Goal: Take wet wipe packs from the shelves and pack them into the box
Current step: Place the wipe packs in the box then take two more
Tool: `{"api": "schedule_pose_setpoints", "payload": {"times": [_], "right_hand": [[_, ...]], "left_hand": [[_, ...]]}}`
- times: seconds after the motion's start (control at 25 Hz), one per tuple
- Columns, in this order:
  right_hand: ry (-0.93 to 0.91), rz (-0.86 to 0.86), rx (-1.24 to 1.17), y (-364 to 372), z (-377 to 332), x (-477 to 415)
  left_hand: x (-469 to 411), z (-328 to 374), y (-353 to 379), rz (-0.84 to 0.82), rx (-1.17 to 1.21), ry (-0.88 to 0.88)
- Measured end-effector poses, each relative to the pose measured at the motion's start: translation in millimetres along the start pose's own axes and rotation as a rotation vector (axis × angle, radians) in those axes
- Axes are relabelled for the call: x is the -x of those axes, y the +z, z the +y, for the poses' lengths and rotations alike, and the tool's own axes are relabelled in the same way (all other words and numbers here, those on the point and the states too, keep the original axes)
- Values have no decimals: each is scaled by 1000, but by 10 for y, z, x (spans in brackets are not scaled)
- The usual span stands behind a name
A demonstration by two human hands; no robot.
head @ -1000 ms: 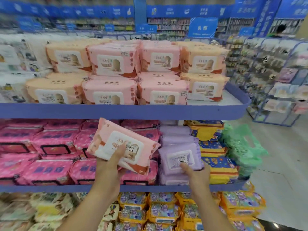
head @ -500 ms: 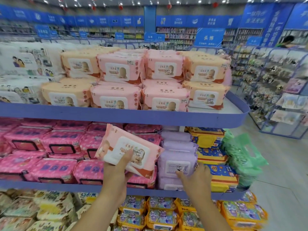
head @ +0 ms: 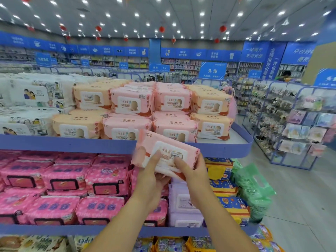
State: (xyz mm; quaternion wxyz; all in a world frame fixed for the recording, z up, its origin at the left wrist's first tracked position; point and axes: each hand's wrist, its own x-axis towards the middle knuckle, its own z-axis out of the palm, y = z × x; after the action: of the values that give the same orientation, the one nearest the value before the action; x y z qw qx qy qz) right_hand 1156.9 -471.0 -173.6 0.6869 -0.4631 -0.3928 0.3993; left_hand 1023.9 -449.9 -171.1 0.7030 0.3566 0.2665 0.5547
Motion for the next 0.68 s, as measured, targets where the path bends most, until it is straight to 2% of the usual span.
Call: {"api": "schedule_pose_setpoints", "payload": {"times": [0.12,0.4,0.56,0.68], "right_hand": [[-100,52,14,-57,-340,-275],[-253,-41,112,-37,-1103,-1240],[-282,-40,273,40,-1174,-1893],[-241,-23,309,17,-1091,-2234]], "left_hand": [[-236,474,54,-43,-212,66],[-1060,1464,522,-129,-907,190],[-1754,1577,736,-114,-1158,217],[-2169,1549,885,-76,-1381,360]]}}
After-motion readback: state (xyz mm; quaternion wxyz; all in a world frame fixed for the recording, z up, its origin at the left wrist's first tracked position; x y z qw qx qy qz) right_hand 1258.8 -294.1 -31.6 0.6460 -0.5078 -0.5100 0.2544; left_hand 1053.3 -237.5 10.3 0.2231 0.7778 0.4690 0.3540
